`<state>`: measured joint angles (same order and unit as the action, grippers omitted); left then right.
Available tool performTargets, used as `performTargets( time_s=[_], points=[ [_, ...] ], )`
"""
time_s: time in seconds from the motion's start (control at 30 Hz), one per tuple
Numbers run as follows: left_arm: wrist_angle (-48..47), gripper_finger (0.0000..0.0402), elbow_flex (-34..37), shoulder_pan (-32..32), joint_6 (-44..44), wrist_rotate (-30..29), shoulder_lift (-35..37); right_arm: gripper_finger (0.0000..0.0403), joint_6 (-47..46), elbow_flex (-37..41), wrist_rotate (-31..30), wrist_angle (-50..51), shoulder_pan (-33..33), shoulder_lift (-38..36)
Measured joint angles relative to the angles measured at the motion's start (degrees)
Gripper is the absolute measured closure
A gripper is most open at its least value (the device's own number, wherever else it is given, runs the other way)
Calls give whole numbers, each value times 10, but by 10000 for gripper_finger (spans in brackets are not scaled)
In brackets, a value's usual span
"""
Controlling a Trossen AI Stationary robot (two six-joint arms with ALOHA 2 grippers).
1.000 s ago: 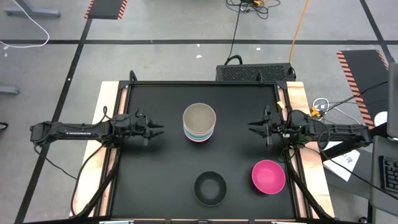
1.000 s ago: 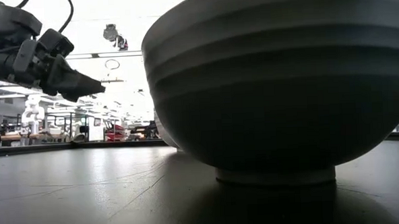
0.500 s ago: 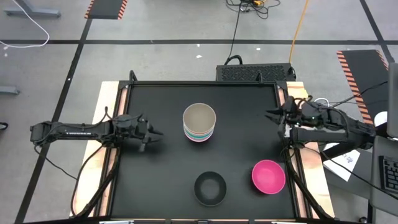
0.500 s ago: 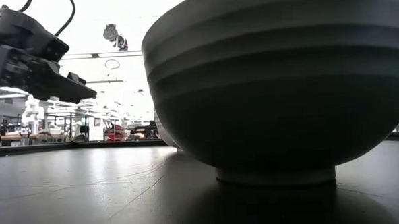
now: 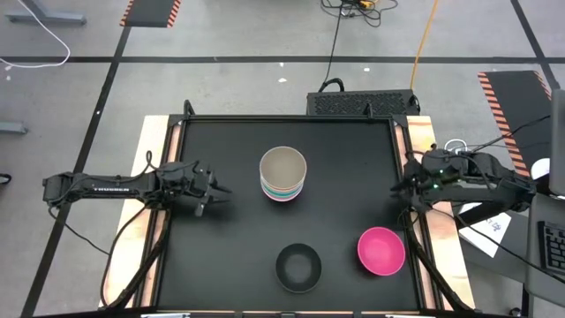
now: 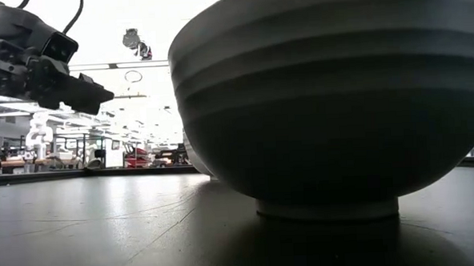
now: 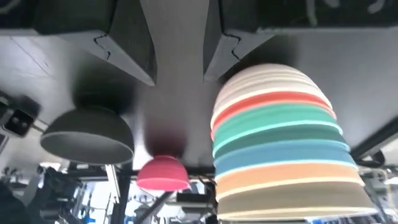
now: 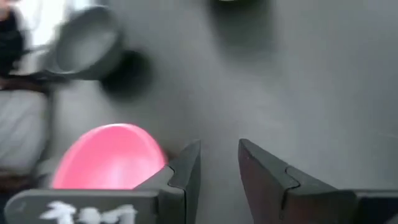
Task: Nest bowls inside each other
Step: Stack the pink bowl on top of the gray bowl
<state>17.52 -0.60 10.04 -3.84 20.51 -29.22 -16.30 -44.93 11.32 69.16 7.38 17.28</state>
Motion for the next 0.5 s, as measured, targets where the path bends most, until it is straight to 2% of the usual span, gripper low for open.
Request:
performTargets(
  time_s=[0.23,0.5],
  points=[
    [25,270,0,0,11,-28,0,303,-74,14,98,-9,0,5],
    [43,270,0,0,16,-28,0,303,-140,107,188,-82,0,5]
  ],
)
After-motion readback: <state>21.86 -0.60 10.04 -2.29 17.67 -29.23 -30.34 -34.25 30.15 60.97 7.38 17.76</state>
